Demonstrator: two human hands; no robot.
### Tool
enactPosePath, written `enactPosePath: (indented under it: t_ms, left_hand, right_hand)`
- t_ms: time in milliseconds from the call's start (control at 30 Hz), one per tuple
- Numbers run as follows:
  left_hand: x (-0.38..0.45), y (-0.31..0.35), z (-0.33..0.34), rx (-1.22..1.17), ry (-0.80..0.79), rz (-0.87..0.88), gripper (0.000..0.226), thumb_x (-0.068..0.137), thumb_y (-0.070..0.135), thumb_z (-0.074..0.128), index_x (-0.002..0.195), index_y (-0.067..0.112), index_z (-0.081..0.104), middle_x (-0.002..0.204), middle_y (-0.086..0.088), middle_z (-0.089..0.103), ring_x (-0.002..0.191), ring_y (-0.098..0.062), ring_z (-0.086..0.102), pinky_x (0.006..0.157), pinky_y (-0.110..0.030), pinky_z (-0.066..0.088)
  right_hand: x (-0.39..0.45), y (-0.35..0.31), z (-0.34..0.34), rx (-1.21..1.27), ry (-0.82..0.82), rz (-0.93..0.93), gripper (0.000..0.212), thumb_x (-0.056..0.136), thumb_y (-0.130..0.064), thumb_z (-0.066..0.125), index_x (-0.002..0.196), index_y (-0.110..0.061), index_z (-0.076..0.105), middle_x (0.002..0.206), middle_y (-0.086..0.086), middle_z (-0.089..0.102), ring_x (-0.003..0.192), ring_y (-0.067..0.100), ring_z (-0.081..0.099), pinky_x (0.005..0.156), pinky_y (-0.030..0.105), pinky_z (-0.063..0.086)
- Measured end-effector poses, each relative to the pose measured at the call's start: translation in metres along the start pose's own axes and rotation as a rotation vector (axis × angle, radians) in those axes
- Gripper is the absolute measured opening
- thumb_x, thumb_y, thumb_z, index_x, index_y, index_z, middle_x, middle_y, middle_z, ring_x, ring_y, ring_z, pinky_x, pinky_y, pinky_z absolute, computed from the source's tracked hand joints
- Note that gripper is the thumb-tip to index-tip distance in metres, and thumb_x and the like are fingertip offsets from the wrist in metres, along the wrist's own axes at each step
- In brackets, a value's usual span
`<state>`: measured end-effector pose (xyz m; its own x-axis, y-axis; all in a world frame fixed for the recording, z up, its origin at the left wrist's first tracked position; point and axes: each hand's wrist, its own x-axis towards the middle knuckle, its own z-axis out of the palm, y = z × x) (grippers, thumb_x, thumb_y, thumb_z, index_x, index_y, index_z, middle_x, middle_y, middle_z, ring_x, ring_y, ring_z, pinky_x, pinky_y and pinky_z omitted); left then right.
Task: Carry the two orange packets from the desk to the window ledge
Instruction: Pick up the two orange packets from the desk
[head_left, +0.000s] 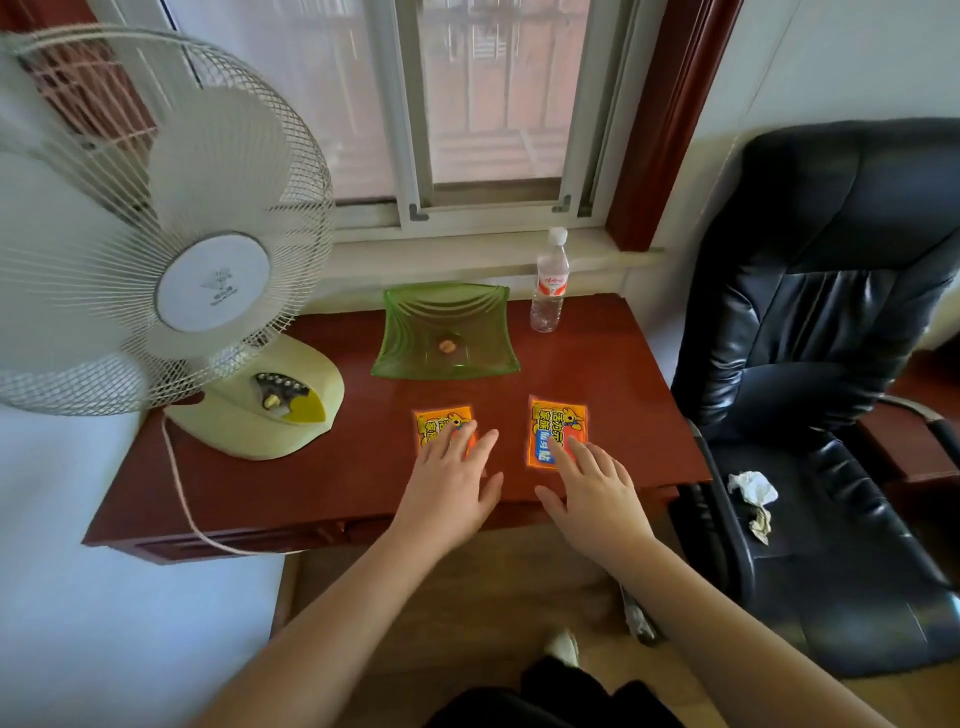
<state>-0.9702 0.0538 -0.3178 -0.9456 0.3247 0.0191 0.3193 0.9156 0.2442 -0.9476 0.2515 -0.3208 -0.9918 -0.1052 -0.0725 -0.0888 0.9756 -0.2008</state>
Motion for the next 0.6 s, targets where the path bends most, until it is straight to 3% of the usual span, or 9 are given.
enactPosePath:
  t_ms: [400,533,600]
  left_hand:
    - [0.079,-0.025,0.059,0.061,-0.211,-0.177,0.062,0.096,0.042,0.045,0.153,0.028,0.023,0.157,-0.008,0.033,0.147,-0.029,0.024,0.114,-0.049,0.029]
    - [0.090,-0.036,0.068,0.049,-0.267,-0.300,0.062,0.095,0.043,0.046,0.152,0.029,0.025,0.157,-0.011,0.033,0.145,-0.033,0.027,0.114,-0.049,0.031]
    - [0.094,-0.043,0.072,-0.007,-0.253,-0.372,0.059,0.096,0.038,0.048,0.150,0.027,0.030,0.154,-0.010,0.038,0.142,-0.031,0.032,0.110,-0.047,0.036]
  right_hand:
    - [0.104,0.073,0.068,0.057,-0.226,-0.007,0.064,0.097,-0.053,0.038,0.153,-0.025,0.026,0.158,0.007,0.038,0.145,0.029,0.033,0.117,0.045,0.026]
    - [0.123,0.079,0.077,0.099,-0.242,-0.034,0.060,0.096,-0.048,0.044,0.149,-0.024,0.034,0.148,0.002,0.049,0.137,0.025,0.043,0.113,0.042,0.032]
    - [0.132,0.080,0.077,0.213,-0.212,0.069,0.061,0.095,-0.046,0.048,0.149,-0.023,0.034,0.144,0.002,0.052,0.131,0.026,0.049,0.107,0.044,0.037]
